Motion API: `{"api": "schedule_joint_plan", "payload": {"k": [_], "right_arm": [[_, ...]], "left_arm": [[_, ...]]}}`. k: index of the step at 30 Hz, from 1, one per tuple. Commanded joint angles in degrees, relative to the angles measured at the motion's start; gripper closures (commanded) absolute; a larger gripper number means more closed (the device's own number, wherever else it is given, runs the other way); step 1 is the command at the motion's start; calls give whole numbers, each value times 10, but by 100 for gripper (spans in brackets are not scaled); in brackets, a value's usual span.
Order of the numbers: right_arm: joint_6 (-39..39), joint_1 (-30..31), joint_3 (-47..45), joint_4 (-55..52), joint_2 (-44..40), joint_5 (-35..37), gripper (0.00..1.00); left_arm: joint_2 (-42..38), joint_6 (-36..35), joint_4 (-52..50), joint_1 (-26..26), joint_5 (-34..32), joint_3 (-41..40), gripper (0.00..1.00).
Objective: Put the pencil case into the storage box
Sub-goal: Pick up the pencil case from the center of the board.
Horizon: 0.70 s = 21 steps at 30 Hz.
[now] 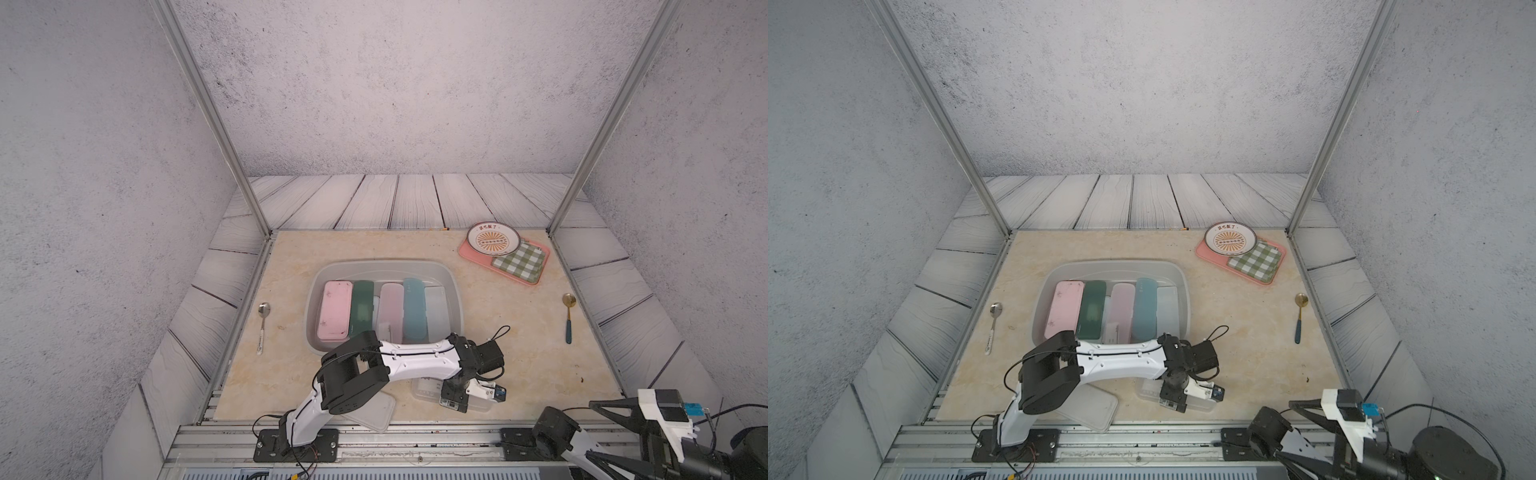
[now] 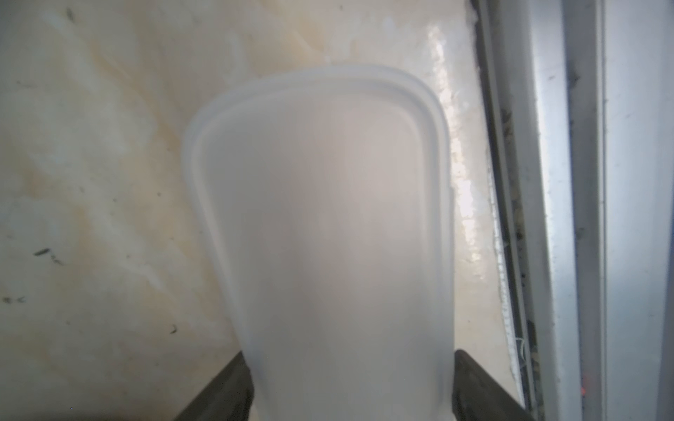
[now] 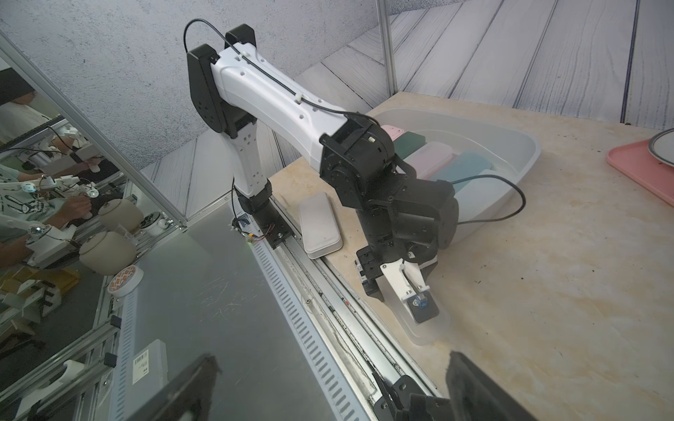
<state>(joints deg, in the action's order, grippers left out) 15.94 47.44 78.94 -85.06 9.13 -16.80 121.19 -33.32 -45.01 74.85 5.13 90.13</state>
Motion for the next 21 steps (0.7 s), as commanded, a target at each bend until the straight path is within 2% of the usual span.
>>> {"api": "schedule_joint_plan", "payload": {"k": [1, 6, 10, 15, 21], "right_arm": [[-8, 0, 1, 6, -16, 1, 1], [-17, 0, 3, -11, -14, 12, 1], [-61, 0, 6, -84, 8, 30, 1], [-74, 20, 9, -107, 39, -5, 1], [-76, 22, 4, -85, 52, -8, 1]], "left_arm": [[24, -1, -18, -1, -8, -7, 32], [-16, 10, -61, -1, 15, 12, 38], [-80, 21, -85, -3, 39, 15, 40], [-125, 20, -134, -10, 45, 29, 42], [-169, 39, -177, -58, 31, 72, 42]]}}
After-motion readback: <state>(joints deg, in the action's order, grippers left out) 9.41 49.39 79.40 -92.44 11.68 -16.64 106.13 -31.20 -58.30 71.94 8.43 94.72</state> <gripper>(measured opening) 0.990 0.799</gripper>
